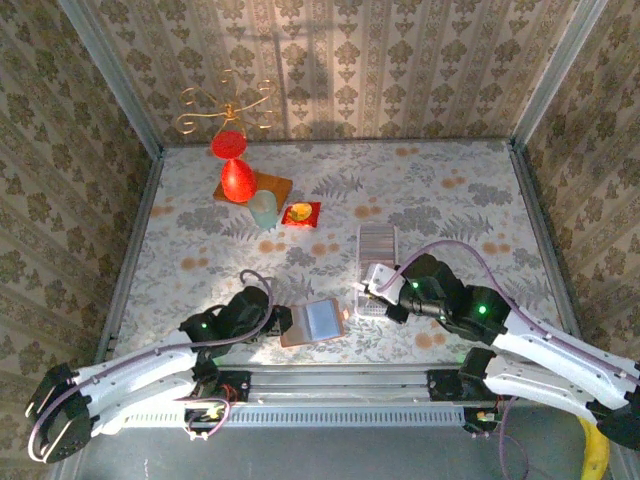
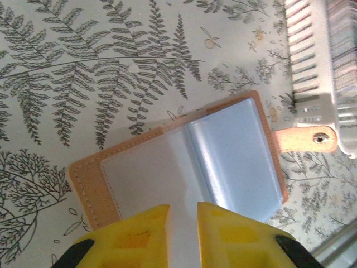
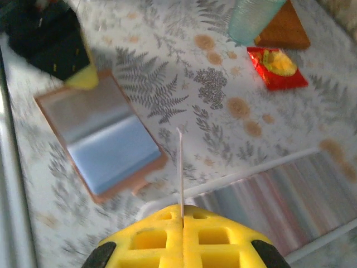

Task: Put the credit cards into the card holder
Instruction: Insert the credit card into the card slot.

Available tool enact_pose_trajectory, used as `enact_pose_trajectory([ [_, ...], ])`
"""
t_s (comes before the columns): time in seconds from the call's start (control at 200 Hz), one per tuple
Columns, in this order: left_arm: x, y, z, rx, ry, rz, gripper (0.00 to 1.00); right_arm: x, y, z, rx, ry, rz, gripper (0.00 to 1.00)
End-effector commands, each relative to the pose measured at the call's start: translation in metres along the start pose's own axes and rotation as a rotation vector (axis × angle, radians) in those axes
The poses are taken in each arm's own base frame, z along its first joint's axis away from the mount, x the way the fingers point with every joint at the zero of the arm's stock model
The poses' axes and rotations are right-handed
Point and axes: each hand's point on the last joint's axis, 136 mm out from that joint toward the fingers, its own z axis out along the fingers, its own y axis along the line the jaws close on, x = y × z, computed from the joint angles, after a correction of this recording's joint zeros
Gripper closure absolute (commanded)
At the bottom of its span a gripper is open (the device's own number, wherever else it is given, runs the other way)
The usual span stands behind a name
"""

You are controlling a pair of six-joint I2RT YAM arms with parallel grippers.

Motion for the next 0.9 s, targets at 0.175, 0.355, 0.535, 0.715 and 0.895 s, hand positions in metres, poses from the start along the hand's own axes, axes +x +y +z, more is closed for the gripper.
enact_pose_trajectory([
  [0.175,0.017,-0.008,-0.010,0.054,0.074,0.006,0.83,-0.022,0.002,0.007,-0.034,0.003,0.737,1.00],
  [0.355,0.032,0.006,-0.008,-0.001,0.123,0.013,0.89,-0.030,0.023,0.037,-0.122,0.012,0.929,1.00],
  [0.535,0.034,0.026,-0.008,-0.088,0.119,0.012,0.92,-0.024,0.042,0.071,-0.098,0.081,0.998,1.00],
  [0.715,0.038,0.031,-0.003,-0.100,0.124,0.003,0.97,-0.007,0.055,0.103,-0.084,0.126,1.085,1.00],
  [0.895,0.041,0.041,-0.001,-0.144,0.128,0.010,0.97,0.005,0.059,0.122,-0.037,0.137,1.130,1.00],
])
